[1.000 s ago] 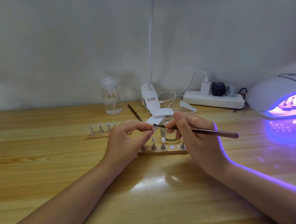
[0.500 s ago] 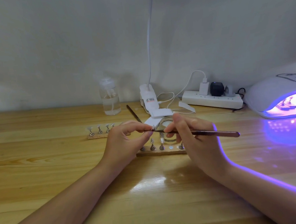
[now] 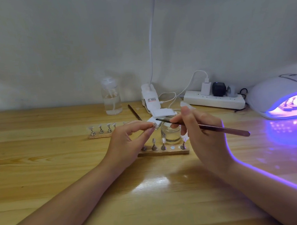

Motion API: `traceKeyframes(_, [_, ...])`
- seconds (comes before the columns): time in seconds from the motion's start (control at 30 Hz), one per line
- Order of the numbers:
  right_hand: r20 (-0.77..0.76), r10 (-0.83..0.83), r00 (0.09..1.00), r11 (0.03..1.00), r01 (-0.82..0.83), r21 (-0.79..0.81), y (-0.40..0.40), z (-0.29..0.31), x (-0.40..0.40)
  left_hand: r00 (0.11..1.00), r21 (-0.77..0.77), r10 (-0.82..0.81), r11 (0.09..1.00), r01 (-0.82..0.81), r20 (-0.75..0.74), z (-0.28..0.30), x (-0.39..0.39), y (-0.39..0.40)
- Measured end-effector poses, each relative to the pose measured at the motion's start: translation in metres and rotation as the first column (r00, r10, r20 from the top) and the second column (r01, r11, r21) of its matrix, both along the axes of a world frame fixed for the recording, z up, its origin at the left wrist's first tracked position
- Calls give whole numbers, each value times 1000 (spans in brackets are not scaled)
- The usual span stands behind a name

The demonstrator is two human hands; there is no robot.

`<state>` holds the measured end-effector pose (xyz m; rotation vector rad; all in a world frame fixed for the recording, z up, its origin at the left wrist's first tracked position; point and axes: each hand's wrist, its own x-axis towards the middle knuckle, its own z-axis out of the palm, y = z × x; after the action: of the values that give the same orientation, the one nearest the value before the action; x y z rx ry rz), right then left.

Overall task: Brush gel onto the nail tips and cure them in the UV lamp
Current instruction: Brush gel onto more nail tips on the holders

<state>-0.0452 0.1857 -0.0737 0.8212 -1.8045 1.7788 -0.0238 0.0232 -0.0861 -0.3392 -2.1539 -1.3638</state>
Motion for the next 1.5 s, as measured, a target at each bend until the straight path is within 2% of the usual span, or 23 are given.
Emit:
traceKeyframes(0.27, [-22, 41, 999, 998, -40, 47, -2, 0, 1, 1000, -9, 5, 1000, -5, -6, -2, -1, 1])
traceKeyframes(0.5, [57, 36, 998, 997, -31, -71, -1, -1, 0, 1000, -16, -5, 1000, 5, -14, -3, -2, 0])
traceKeyframes(0.7, [27, 42, 999, 999, -42, 18, -3, -1, 1, 999, -26, -2, 1000, 1, -39, -5, -3, 0])
traceKeyframes(1.03, [135, 69, 988, 995, -58, -84, 6, 3, 3, 1000, 0, 14, 1000, -14, -3, -2, -1, 0])
traceKeyframes(1.17, [77, 15, 997, 1000, -15, 6, 11, 0, 0, 1000, -26, -3, 1000, 3, -12, -2, 3, 2])
traceKeyframes(1.23, [-10, -16, 1000, 992, 18, 125, 12, -2, 0, 1000, -62, -10, 998, 9, -24, -2, 5, 4])
traceKeyframes(1.33, [-138, -102, 985, 930, 144, 337, 11, -5, -2, 998, -87, -21, 996, 16, -53, -2, 6, 6])
traceKeyframes(1.5, [-190, -75, 979, 898, 149, 414, 8, -13, -6, 988, -145, -95, 986, 78, -120, -2, 5, 4])
